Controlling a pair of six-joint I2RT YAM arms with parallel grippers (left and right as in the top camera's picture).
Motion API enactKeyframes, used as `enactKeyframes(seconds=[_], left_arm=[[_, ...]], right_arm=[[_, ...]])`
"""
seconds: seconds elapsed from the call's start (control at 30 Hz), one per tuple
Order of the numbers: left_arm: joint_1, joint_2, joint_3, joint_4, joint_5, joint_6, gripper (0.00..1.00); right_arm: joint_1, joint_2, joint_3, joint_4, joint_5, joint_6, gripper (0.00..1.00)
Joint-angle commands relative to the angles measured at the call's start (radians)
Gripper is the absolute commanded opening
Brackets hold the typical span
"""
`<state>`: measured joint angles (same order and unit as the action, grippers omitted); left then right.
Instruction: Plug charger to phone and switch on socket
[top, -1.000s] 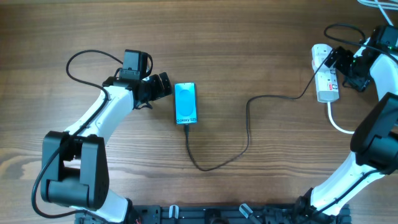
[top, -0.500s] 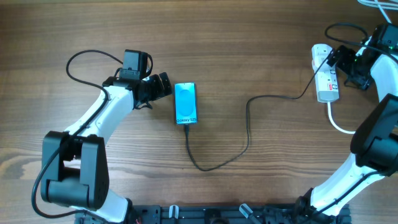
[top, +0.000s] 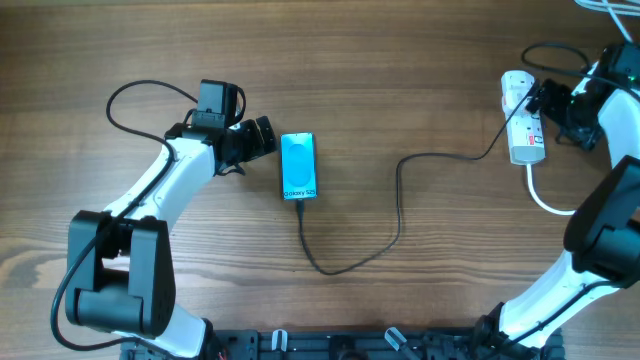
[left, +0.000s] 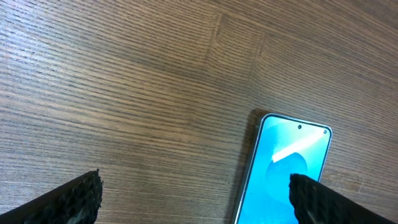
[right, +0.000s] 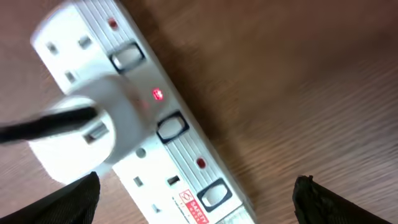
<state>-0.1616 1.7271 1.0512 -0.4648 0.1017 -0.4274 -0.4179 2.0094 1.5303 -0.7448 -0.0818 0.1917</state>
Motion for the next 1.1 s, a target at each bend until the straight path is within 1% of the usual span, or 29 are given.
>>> enactKeyframes(seconds=[0.0,0.07,0.13,0.23,1.07], left_arm=[[0.002,-0.013,0.01,0.001,-0.006,0.002,1.0],[0.002,-0.013,0.01,0.0,-0.006,0.002,1.0],[0.002,-0.013,0.01,0.001,-0.006,0.002,1.0],[0.002,-0.013,0.01,0.001,-0.006,0.002,1.0],[0.002,-0.013,0.01,0.001,-0.006,0.002,1.0]], right_arm=[[-0.019,-0.049,0.044,-0.007,0.051,-0.13,0.99],[-0.019,-0.05,0.044,-0.024,0.071,-0.166,1.0],[-0.02,-0.05,0.035,-0.038,0.071,-0.167,1.0],[-0.02,-0.05,0.029,-0.054,0.071,-0.222,1.0],[-0.02,-0.05,0.028,-0.052,0.071,-0.218,1.0]])
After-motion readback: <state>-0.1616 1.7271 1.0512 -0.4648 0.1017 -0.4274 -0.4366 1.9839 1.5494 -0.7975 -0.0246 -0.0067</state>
